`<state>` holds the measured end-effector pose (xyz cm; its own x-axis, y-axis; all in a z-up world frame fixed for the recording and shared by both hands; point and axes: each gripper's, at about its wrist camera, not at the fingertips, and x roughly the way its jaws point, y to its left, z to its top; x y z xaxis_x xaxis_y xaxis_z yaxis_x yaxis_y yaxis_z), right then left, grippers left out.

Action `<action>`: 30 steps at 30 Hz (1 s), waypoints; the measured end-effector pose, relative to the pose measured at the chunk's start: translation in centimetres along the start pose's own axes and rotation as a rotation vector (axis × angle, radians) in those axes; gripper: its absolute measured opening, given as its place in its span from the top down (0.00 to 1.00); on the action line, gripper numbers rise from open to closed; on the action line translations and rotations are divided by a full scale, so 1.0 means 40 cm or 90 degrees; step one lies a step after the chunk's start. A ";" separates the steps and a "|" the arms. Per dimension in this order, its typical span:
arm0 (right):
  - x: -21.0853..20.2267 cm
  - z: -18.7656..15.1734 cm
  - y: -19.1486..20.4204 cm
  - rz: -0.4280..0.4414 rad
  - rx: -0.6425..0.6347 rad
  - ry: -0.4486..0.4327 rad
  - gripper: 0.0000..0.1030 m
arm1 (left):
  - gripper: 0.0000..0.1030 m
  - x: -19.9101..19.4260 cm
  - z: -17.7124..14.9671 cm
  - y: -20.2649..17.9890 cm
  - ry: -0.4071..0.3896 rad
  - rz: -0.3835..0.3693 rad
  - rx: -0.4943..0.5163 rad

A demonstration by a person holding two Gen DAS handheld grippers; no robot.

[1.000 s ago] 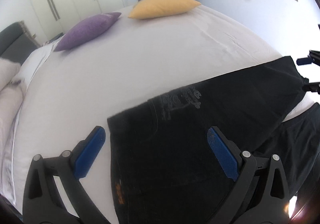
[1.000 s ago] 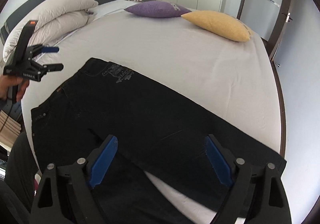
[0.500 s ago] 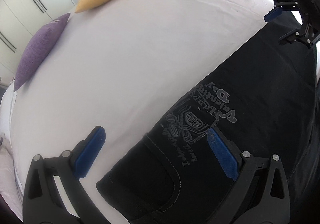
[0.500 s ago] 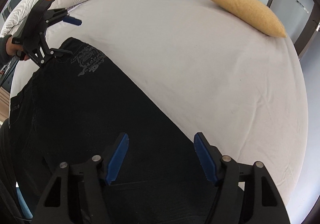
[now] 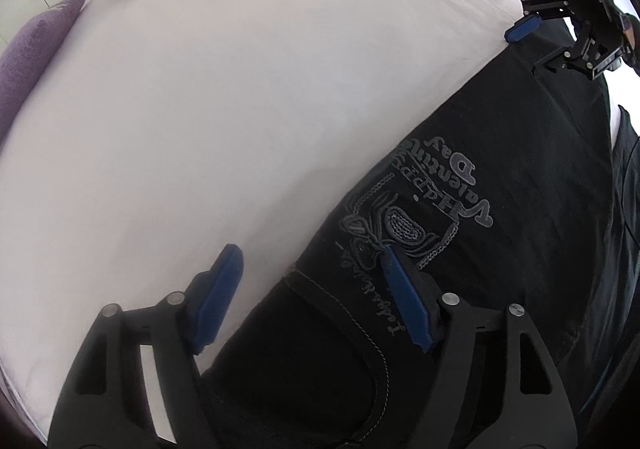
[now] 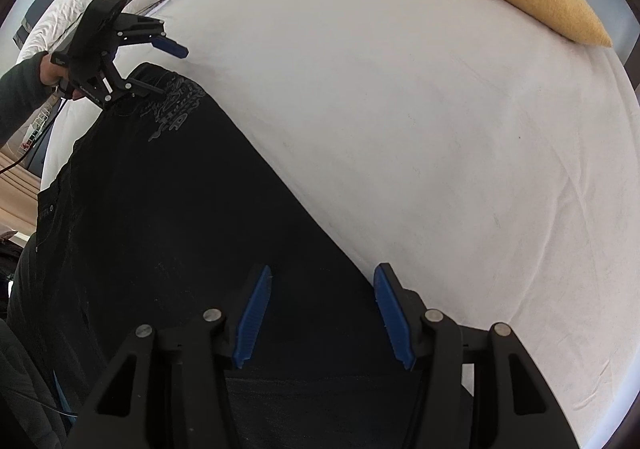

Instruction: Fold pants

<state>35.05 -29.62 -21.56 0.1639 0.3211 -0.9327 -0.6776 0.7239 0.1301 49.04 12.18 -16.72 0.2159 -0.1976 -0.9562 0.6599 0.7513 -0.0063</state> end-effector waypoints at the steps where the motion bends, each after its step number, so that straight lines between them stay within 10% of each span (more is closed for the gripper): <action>1: -0.002 -0.001 -0.003 0.001 0.000 0.003 0.44 | 0.38 0.011 0.002 0.004 0.005 -0.006 0.000; 15: -0.020 0.005 -0.002 -0.006 -0.014 0.029 0.70 | 0.84 0.040 0.018 -0.015 0.034 0.002 0.027; 30: -0.100 -0.001 0.025 -0.079 -0.069 0.005 0.93 | 0.91 -0.047 -0.051 -0.145 -0.048 0.054 0.029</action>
<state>33.67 -30.22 -17.71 0.2459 0.2289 -0.9419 -0.7263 0.6870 -0.0226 43.35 9.48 -15.48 0.3240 -0.1826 -0.9283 0.6689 0.7381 0.0882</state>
